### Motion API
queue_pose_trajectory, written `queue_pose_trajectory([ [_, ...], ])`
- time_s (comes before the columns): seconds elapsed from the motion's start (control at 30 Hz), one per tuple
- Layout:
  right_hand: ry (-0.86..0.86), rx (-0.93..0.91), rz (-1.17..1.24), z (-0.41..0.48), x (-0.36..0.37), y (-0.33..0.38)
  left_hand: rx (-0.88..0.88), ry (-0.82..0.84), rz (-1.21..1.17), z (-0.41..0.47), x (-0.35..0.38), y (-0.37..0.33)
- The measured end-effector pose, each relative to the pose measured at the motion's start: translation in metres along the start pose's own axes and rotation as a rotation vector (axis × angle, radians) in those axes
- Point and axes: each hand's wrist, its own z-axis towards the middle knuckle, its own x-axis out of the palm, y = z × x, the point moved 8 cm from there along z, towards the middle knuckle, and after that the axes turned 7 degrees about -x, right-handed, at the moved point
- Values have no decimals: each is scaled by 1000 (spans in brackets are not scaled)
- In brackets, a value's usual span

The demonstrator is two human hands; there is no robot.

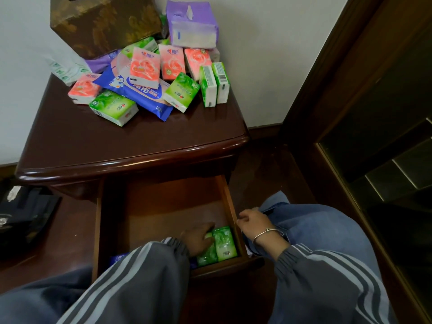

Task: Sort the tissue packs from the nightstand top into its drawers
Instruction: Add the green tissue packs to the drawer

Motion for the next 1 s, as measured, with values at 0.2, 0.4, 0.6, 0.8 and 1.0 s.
queue_pose_trajectory([
  [0.2,94,59,49,2,16,-2,-47,-19,72,3,14,-2],
  [0.4,116,84,76,1,20,-1,-71,-22,279,-8,8,-13],
  [0.6,57,81,31,-7,9,10,15,-268,202,-60,-63,-33],
  [0.8,-547,-259,12,-49,-95,89,466,-824,132,-193,-231,-41],
  [1.0,-1122,-602,19,-64,-204,196,74,-1334,144,-251,-362,24],
])
